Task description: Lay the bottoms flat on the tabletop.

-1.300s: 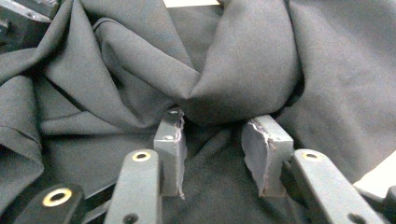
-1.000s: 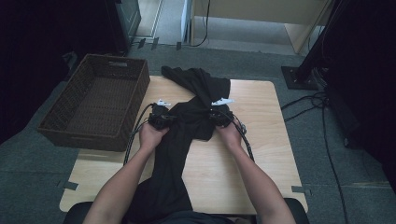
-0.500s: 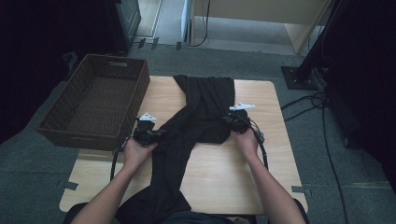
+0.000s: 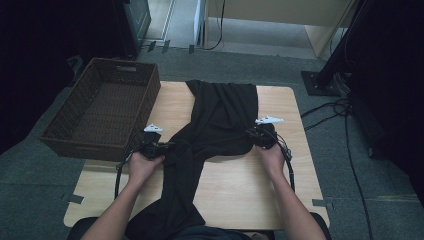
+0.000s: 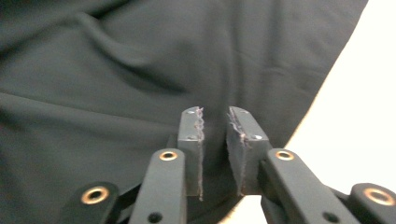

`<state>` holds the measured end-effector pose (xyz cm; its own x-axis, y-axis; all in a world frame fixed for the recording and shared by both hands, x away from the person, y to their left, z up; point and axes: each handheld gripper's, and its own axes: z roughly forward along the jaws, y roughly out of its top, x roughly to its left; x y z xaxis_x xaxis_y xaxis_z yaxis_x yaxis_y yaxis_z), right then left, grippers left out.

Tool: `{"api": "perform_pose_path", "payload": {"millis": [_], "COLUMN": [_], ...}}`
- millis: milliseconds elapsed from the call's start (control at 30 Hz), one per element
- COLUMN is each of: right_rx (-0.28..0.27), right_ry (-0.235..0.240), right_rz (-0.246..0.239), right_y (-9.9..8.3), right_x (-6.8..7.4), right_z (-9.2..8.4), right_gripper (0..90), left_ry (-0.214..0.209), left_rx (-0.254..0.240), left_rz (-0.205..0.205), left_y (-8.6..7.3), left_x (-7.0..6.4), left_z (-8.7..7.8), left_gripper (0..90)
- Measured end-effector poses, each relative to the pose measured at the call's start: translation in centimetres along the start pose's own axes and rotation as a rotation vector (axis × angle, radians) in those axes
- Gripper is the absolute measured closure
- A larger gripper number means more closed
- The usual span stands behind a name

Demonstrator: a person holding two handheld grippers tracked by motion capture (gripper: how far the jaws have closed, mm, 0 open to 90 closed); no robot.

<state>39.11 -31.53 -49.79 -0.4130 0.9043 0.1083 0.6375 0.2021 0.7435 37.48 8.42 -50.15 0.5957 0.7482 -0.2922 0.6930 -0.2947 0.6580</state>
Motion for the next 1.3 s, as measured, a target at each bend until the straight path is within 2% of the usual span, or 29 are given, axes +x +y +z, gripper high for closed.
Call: {"api": "perform_pose_path", "payload": {"millis": [67,133,200,233,300,367,500,567,700,833,933,1000,1133,1200,1300], "right_rx": [-0.042,-0.045,-0.017,-0.002,0.014,0.033,0.06,0.068,0.072,0.075,0.078,0.078,0.057,0.057,0.079], "right_ry": [0.035,0.061,0.081,0.09,0.118,0.138,0.126,0.134,0.125,0.117,0.125,0.128,0.101,0.08,0.051], "right_rz": [-0.019,-0.035,-0.048,-0.058,-0.063,-0.08,-0.142,-0.141,-0.162,-0.172,-0.169,-0.172,-0.203,-0.183,-0.16], "right_y": [0.4,0.6,0.5,0.4,0.1,-0.2,-0.5,-0.6,-0.7,-0.7,-0.9,-1.1,-1.7,-1.9,-1.8], "right_x": [0.8,1.8,2.7,3.1,4.0,4.8,6.1,6.3,6.8,6.9,7.2,7.5,7.9,7.7,7.2], "right_z": [-0.4,-0.2,0.4,0.7,1.2,1.5,2.1,2.3,2.5,2.5,2.3,2.2,2.0,1.7,1.2], "right_gripper": [70.0,65.9,61.4,60.2,58.9,58.4,57.1,56.9,55.4,50.8,51.2,50.4,51.9,54.5,64.4], "left_ry": [-0.018,-0.031,-0.032,-0.025,-0.01,-0.007,-0.007,-0.003,0.002,-0.013,-0.05,-0.064,-0.055,-0.024,-0.006], "left_rx": [0.006,0.012,0.014,0.007,-0.013,-0.034,-0.051,-0.038,-0.009,0.01,0.032,0.028,0.006,-0.006,-0.026], "left_rz": [0.006,0.015,0.024,0.022,0.017,0.028,0.028,0.029,0.036,0.037,0.029,0.033,0.053,0.055,0.026], "left_y": [0.0,0.0,0.1,0.2,0.3,0.5,1.0,1.3,1.4,1.4,1.4,1.5,2.0,2.1,2.1], "left_x": [-0.3,-0.6,-0.9,-0.9,-1.0,-1.0,-0.7,-0.6,-0.5,-0.4,-0.5,-0.6,-1.0,-0.9,-0.7], "left_z": [0.2,0.4,0.4,0.3,0.2,0.1,0.3,0.8,1.7,1.9,2.2,2.3,2.0,1.3,0.1], "left_gripper": [86.7,85.8,83.1,78.7,63.3,55.2,48.5,47.7,51.6,66.7,78.9,84.1,86.4,86.4,86.8]}}
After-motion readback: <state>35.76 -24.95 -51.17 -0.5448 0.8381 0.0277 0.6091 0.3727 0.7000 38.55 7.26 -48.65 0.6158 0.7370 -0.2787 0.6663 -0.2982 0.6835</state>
